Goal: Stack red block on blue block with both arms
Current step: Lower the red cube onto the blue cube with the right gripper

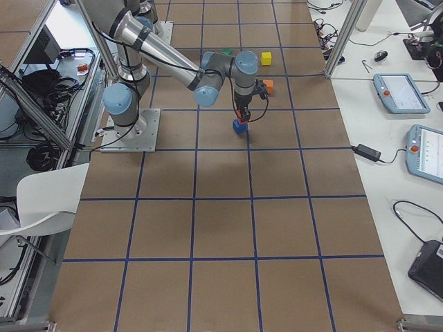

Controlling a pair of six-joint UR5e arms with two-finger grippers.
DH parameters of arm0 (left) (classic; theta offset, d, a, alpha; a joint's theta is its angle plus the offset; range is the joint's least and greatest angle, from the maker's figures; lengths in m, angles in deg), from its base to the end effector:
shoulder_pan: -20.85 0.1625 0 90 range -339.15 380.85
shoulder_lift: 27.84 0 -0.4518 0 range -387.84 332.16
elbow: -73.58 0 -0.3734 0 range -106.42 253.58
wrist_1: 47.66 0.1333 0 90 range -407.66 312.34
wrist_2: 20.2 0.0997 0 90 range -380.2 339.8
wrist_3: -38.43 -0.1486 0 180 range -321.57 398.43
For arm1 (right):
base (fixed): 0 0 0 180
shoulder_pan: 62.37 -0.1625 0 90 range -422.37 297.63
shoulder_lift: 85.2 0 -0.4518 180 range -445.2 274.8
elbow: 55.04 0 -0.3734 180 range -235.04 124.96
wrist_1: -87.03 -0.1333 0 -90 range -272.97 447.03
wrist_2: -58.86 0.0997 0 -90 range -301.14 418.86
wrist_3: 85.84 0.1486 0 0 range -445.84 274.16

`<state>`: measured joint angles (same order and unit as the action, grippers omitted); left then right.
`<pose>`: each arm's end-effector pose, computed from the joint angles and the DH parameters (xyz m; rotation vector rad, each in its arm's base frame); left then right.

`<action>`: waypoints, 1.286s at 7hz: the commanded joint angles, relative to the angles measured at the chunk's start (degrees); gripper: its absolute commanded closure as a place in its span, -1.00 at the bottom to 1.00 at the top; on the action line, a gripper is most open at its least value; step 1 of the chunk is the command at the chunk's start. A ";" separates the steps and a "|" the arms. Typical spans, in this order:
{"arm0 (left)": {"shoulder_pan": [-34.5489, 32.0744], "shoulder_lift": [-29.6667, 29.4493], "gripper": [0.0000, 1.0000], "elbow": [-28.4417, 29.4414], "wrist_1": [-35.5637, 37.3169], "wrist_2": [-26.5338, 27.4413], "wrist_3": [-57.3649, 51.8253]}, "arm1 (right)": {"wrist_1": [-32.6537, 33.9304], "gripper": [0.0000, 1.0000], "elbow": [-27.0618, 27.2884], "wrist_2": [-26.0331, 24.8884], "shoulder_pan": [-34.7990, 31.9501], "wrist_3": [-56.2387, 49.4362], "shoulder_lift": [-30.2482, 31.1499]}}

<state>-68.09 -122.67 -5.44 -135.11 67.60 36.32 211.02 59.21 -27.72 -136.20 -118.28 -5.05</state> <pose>-0.1292 -0.5328 0.5210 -0.0329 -3.0983 0.2372 0.0012 -0.5063 0.2498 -0.4366 3.0552 -0.0352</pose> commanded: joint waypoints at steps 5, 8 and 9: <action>0.00 -0.09 -1.00 0.09 0.09 -0.09 0.00 | -0.68 -0.58 0.01 -0.86 0.00 0.02 0.00; 0.00 0.00 -1.00 0.09 0.00 0.00 0.00 | -6.27 -1.00 -1.83 -2.98 0.00 1.15 4.63; 0.09 -0.09 -1.00 0.09 0.00 -0.09 0.00 | -13.88 -1.00 -4.54 -2.98 0.00 4.90 7.44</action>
<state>-68.06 -122.69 -5.35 -135.08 67.55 36.32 204.37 57.18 -30.57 -136.20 -116.54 -0.88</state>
